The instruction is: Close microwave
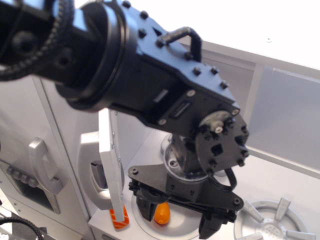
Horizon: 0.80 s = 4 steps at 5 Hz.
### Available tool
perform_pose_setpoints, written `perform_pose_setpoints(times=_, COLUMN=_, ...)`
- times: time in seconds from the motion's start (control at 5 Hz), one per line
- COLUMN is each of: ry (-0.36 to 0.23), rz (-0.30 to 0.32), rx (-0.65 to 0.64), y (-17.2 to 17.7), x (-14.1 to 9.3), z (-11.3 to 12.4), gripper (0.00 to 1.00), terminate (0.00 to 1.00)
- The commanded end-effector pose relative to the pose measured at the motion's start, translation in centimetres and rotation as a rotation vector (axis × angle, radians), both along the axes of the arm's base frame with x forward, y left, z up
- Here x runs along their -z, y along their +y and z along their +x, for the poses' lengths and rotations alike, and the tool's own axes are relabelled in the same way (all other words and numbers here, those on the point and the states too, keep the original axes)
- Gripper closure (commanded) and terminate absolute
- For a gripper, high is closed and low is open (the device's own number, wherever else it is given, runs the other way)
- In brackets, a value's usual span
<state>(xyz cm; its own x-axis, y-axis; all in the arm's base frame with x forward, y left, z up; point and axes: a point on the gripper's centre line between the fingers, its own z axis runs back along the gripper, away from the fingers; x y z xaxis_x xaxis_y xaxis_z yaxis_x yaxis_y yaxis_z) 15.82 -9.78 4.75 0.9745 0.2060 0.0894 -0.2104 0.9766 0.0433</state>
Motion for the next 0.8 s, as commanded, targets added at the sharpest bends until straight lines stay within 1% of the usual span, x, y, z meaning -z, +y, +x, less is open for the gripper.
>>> perform_pose_setpoints(times=0.0, ry=0.000, rz=0.000, rx=0.000, y=0.0, x=0.0, z=0.0, gripper=0.00, terminate=0.00)
perform_pose_setpoints(times=0.2, ry=-0.015, rz=-0.052, rx=-0.030, y=0.3, x=-4.0, z=0.3, gripper=0.00, terminate=0.00)
perform_pose_setpoints(times=0.4, ry=-0.044, rz=-0.123, rx=-0.061, y=1.6, x=-8.0, z=0.8, gripper=0.00, terminate=0.00)
perform_pose_setpoints(times=0.6, ry=-0.057, rz=-0.180, rx=-0.089, y=4.2, x=-12.0, z=0.9, gripper=0.00, terminate=0.00)
